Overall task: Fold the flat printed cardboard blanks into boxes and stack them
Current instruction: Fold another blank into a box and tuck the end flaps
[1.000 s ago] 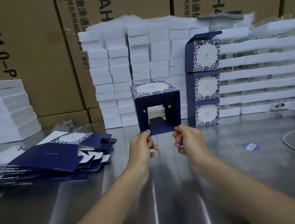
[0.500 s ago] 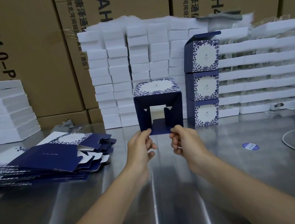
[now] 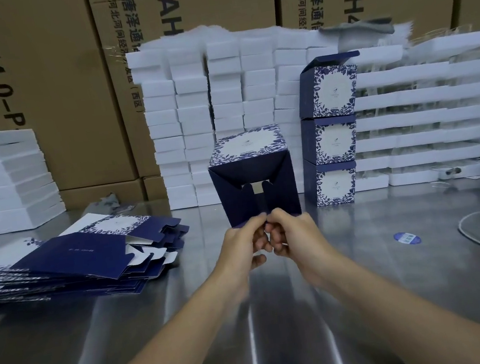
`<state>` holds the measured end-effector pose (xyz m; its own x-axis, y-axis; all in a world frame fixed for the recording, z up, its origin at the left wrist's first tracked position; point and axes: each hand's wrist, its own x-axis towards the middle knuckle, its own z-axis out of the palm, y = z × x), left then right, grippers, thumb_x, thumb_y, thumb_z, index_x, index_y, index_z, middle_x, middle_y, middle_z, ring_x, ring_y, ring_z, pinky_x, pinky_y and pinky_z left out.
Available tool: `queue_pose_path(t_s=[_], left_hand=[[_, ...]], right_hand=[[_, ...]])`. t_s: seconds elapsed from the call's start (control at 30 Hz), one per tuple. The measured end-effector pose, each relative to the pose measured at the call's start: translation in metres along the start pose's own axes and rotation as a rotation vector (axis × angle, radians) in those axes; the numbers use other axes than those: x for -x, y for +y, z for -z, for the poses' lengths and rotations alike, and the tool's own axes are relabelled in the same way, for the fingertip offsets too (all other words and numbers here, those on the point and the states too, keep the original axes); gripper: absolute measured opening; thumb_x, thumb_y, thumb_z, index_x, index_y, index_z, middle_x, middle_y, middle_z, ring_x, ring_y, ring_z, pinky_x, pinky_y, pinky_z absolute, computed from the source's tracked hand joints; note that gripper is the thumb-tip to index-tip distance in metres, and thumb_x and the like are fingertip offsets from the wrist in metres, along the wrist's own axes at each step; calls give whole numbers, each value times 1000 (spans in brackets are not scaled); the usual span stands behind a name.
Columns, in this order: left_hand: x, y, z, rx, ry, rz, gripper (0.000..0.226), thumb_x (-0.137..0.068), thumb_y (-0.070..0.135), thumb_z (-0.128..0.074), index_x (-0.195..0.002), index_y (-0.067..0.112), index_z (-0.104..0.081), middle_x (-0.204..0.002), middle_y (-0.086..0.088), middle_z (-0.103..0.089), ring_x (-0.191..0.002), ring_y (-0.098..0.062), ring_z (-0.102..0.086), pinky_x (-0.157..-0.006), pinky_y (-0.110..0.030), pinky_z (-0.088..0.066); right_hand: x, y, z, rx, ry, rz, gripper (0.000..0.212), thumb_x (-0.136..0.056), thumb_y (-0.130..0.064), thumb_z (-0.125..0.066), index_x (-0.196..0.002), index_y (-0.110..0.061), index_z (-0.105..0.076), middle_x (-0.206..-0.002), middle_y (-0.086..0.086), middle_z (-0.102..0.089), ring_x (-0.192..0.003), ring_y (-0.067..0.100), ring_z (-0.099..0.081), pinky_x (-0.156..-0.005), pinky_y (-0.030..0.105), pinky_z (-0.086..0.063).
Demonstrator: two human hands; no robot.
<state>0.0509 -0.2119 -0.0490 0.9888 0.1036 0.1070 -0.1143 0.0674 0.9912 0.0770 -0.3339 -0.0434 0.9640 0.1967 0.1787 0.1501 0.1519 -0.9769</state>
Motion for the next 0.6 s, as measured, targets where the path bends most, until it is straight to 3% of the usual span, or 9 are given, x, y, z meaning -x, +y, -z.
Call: queue_pose_path(t_s=[0.23,0.33,0.4,0.6], left_hand=[[1,4,1,-33,-29,-16,37,-101,38,-62,-69,20,-62,-66,-4,-50,-64,-12,-55,-74,-34,-43],[0,7,2,-55,18,-17,32,-100,39,-62,-75,20,-59,-66,-3,-45,-64,-13,-57,-73,-34,-43],[-3,8,4,-17,67,-30,33,-100,31,-58,-69,21,-49,-58,2,-38,-60,-13,-55,-72,-35,-41],[-12,7,8,-36,120,-76,35,-100,21,-50,-66,21,-41,-54,5,-36,-58,-11,-54,-67,-33,-40]], right_hand=[[2,0,2,9,-45,-10,25,-76,-32,-61,-53,-22,-61,-53,3,-51,-55,16,-49,-57,27,-42],[-2,-1,3,4,41,-4,30,-84,-24,-61,-54,-21,-59,-52,1,-42,-50,16,-40,-55,26,-41],[-5,-2,5,-22,86,-13,28,-87,-20,-62,-59,-17,-58,-54,0,-40,-49,16,-36,-52,24,-38],[-6,-4,9,-17,126,-32,23,-91,-19,-59,-70,-12,-56,-53,-1,-42,-47,14,-39,-53,27,-36]])
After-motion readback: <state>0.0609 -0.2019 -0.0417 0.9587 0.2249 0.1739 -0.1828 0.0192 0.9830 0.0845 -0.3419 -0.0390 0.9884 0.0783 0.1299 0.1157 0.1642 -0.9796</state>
